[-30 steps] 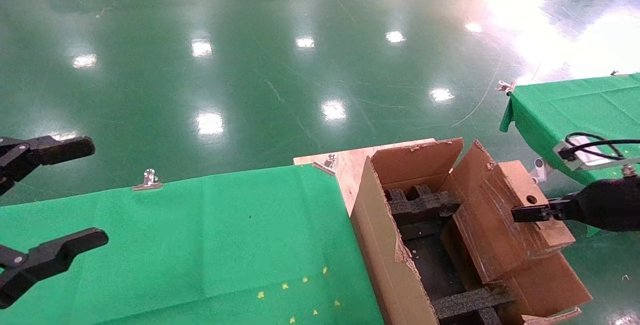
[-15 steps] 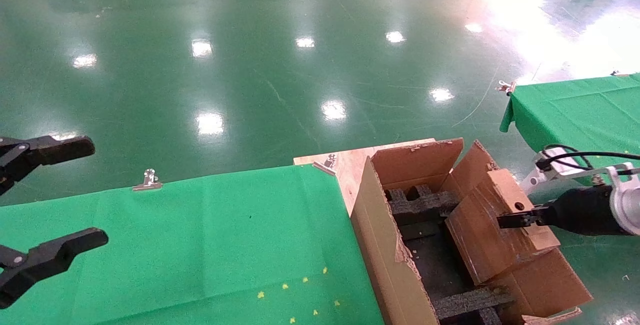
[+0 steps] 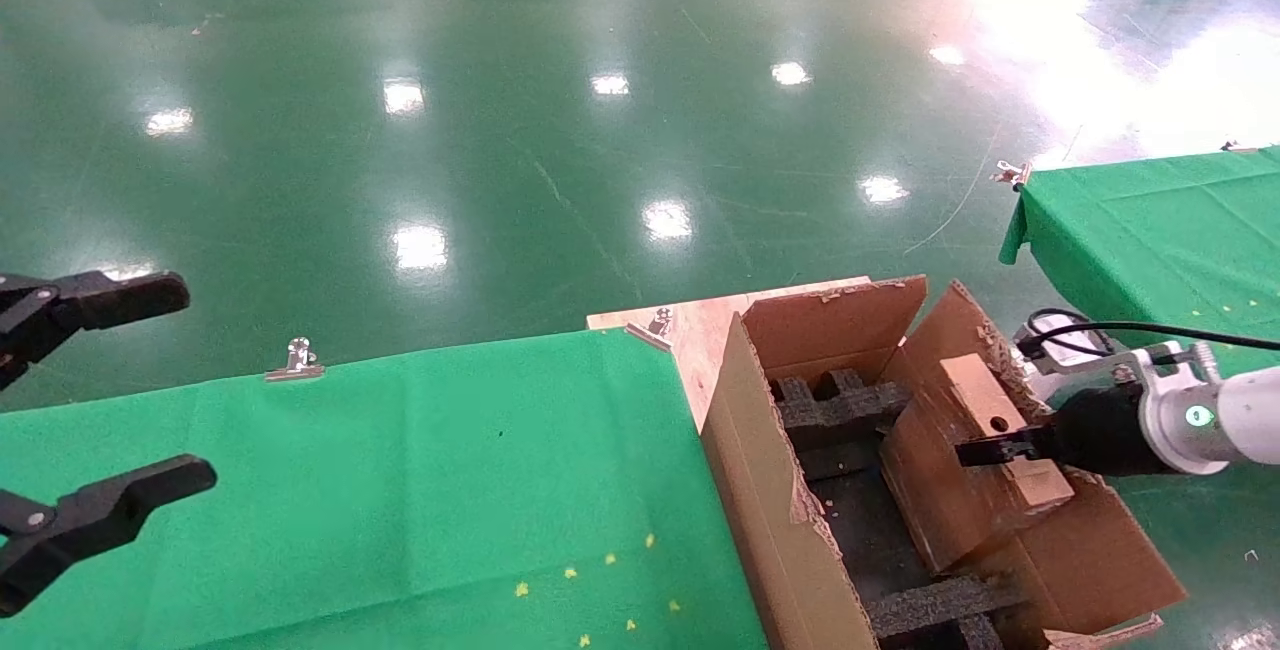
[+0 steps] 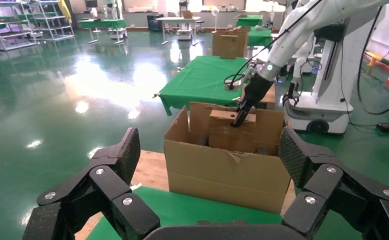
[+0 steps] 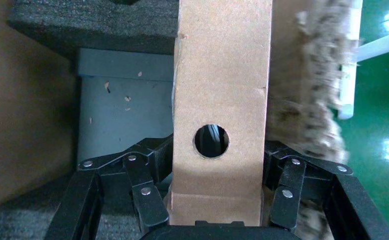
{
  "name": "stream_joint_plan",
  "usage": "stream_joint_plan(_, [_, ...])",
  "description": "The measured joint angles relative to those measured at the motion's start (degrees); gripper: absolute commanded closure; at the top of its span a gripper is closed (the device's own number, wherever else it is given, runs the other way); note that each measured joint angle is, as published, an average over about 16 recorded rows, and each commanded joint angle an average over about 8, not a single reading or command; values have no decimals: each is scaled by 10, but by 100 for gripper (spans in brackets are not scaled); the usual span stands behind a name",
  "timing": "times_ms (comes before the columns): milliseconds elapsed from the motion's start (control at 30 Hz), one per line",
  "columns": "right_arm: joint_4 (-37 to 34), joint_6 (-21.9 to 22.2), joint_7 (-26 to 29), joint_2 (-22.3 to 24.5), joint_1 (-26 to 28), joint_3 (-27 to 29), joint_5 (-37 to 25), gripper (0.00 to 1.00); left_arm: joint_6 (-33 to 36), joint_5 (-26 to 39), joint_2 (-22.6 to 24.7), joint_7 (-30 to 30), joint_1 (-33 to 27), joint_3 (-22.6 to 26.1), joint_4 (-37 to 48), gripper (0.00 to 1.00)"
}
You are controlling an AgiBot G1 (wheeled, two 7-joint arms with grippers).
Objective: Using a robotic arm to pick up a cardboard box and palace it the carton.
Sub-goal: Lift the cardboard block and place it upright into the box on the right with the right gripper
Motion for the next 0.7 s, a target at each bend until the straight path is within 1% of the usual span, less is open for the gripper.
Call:
stream_joint_plan(267, [-61, -3, -33, -42, -58, 20, 41, 100, 0, 0, 0, 0, 0, 0, 0, 0])
stream_joint_plan(700, [-167, -29, -85, -102, -141, 50, 92, 100, 0, 0, 0, 0, 0, 0, 0, 0])
